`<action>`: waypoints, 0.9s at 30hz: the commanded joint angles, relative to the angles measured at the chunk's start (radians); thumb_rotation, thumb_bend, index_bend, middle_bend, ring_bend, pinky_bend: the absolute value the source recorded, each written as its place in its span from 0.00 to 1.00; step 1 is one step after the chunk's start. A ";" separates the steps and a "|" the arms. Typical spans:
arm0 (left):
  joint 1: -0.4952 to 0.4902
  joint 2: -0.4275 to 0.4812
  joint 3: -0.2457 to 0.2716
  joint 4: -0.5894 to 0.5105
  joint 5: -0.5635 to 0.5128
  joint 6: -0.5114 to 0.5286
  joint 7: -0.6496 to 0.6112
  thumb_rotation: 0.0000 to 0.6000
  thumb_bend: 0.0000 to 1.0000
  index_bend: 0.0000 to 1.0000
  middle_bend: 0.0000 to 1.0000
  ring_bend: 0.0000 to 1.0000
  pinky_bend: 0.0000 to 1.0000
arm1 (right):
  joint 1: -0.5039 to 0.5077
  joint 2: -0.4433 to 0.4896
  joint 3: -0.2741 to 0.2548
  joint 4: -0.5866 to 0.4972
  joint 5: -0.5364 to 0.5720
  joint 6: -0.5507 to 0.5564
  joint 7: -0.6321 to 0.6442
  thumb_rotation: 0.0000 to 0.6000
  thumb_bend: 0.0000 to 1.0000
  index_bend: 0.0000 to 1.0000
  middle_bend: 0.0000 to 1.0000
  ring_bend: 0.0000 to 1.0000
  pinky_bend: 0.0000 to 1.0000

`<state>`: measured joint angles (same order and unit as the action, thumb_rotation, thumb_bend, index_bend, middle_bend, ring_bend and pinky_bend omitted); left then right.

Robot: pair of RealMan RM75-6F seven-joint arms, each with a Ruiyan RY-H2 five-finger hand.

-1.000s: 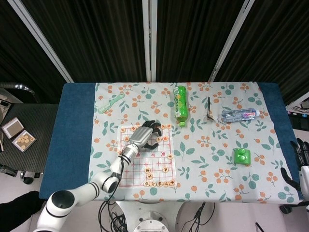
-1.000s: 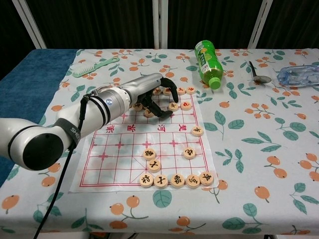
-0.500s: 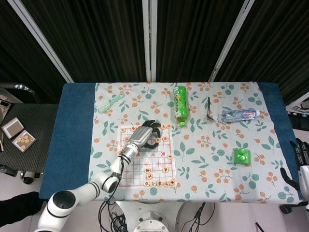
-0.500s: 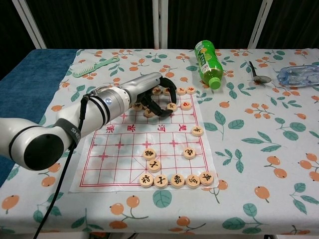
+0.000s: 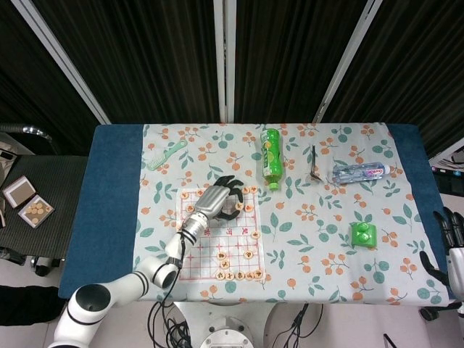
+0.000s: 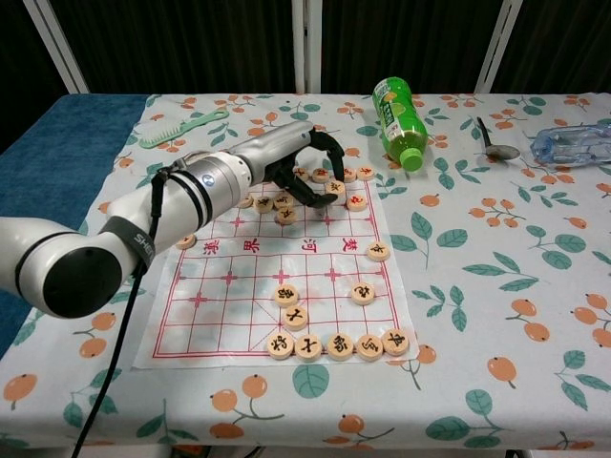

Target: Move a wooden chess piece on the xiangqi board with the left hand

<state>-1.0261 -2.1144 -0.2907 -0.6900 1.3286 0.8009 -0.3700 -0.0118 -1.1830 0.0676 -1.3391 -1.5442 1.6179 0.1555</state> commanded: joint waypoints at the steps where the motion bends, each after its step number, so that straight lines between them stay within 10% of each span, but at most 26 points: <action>1: -0.020 -0.002 -0.011 -0.007 -0.001 -0.004 0.013 1.00 0.34 0.55 0.15 0.00 0.00 | -0.003 -0.001 -0.001 -0.001 -0.002 0.005 0.001 1.00 0.25 0.00 0.00 0.00 0.00; 27: -0.086 -0.068 -0.012 0.095 -0.011 -0.066 -0.005 1.00 0.34 0.55 0.16 0.00 0.00 | -0.007 -0.008 -0.002 0.031 0.008 -0.004 0.029 1.00 0.25 0.00 0.00 0.00 0.00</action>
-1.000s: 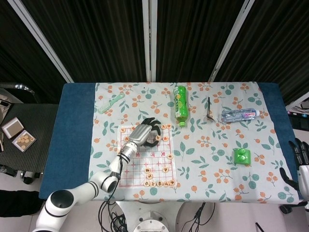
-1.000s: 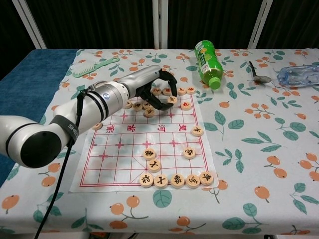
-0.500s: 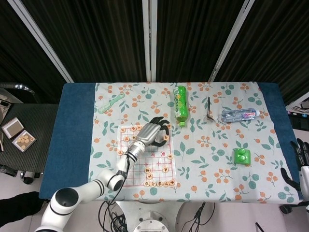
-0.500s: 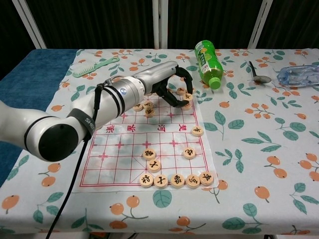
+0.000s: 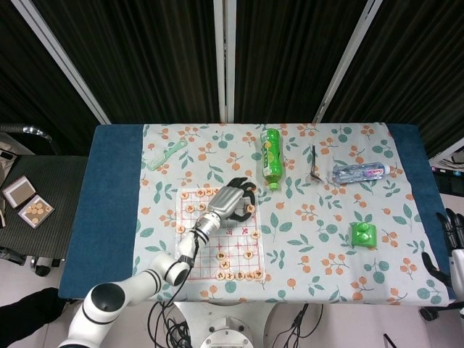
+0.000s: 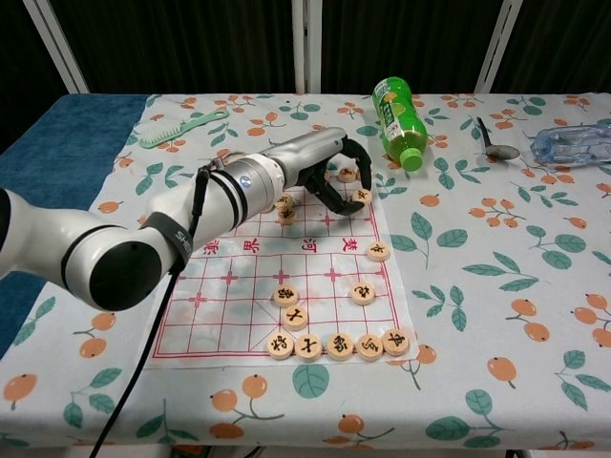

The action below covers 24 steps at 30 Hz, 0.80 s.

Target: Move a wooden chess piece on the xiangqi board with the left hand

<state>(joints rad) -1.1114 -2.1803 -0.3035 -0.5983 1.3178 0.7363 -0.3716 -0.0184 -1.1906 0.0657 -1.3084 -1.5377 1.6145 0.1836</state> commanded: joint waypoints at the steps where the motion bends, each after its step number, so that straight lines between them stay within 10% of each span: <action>1: -0.001 -0.004 0.002 0.007 0.001 -0.001 -0.006 1.00 0.34 0.55 0.16 0.00 0.00 | -0.001 0.000 0.000 0.001 0.003 -0.002 0.002 1.00 0.25 0.00 0.00 0.00 0.00; 24: -0.003 -0.021 0.021 0.061 0.022 0.013 -0.061 1.00 0.33 0.47 0.15 0.00 0.00 | -0.001 -0.006 -0.002 0.015 0.011 -0.017 0.000 1.00 0.25 0.00 0.00 0.00 0.00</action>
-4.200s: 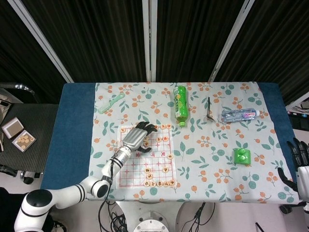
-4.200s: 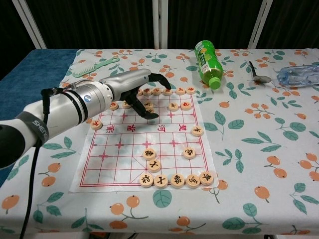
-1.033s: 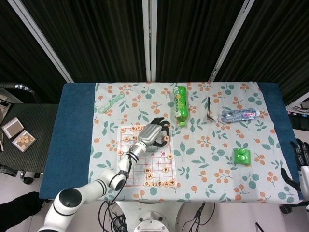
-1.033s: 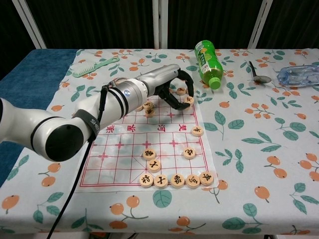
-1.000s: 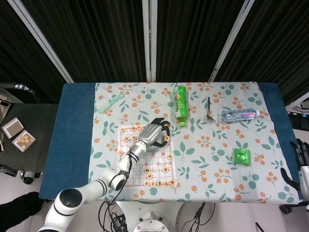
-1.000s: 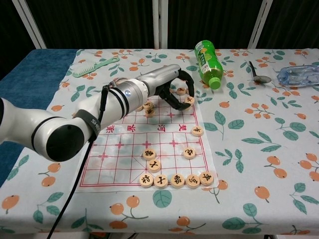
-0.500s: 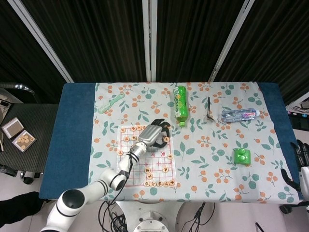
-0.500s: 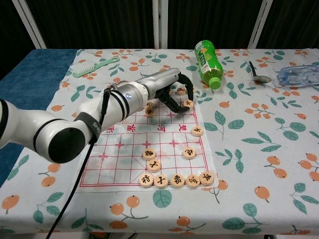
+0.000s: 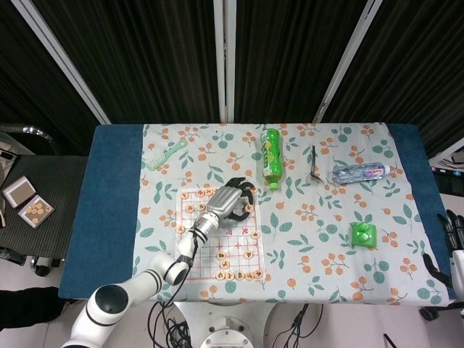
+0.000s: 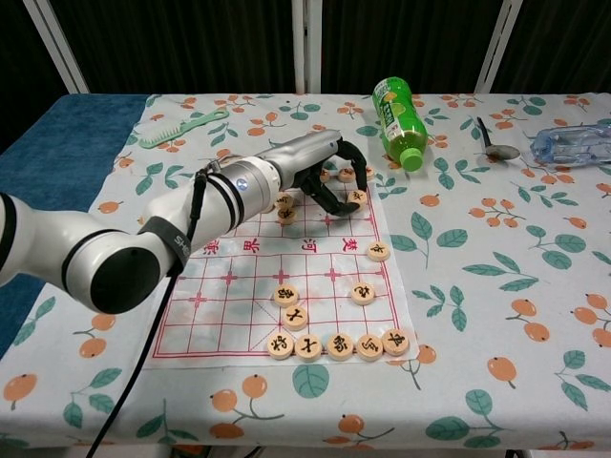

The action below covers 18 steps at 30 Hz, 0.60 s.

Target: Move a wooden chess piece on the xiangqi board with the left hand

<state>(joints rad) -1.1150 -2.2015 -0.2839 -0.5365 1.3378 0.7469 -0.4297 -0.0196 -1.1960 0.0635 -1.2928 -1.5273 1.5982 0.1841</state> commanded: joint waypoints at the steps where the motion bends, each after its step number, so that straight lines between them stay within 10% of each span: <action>1: 0.001 0.000 0.002 0.001 0.004 0.006 -0.004 1.00 0.33 0.47 0.15 0.00 0.00 | 0.000 0.000 0.000 -0.001 0.000 -0.001 0.000 1.00 0.25 0.00 0.00 0.00 0.00; 18: 0.006 0.011 0.008 -0.017 0.006 0.007 -0.009 1.00 0.32 0.39 0.15 0.00 0.00 | -0.001 0.008 0.002 -0.017 -0.004 0.007 -0.010 1.00 0.26 0.00 0.00 0.00 0.00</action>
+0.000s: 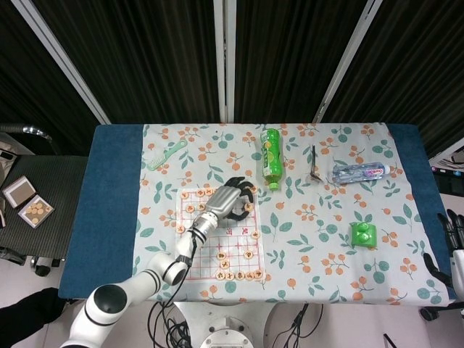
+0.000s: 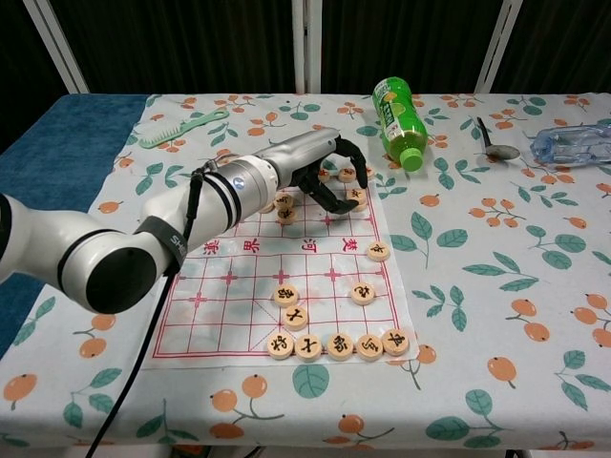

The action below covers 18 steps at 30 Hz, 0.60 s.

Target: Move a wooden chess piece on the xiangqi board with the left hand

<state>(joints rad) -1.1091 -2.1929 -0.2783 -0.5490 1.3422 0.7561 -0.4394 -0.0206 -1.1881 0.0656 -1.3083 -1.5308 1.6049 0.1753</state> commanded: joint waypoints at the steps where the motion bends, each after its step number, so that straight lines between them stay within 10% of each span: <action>1: 0.001 0.004 0.002 -0.006 0.001 -0.003 0.002 1.00 0.32 0.39 0.15 0.00 0.00 | 0.000 0.001 0.000 -0.002 -0.001 0.001 -0.002 1.00 0.26 0.00 0.00 0.00 0.00; 10: 0.031 0.076 -0.007 -0.102 0.015 0.093 0.028 1.00 0.32 0.27 0.14 0.00 0.00 | 0.003 0.006 0.002 -0.008 -0.002 -0.001 -0.003 1.00 0.26 0.00 0.00 0.00 0.00; 18: 0.262 0.427 0.053 -0.578 0.002 0.310 0.365 1.00 0.31 0.23 0.13 0.00 0.00 | 0.018 0.005 0.001 -0.027 -0.027 0.001 -0.032 1.00 0.26 0.00 0.00 0.00 0.00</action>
<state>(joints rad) -0.9840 -1.9559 -0.2658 -0.8896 1.3524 0.9393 -0.2699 -0.0046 -1.1831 0.0667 -1.3339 -1.5557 1.6059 0.1464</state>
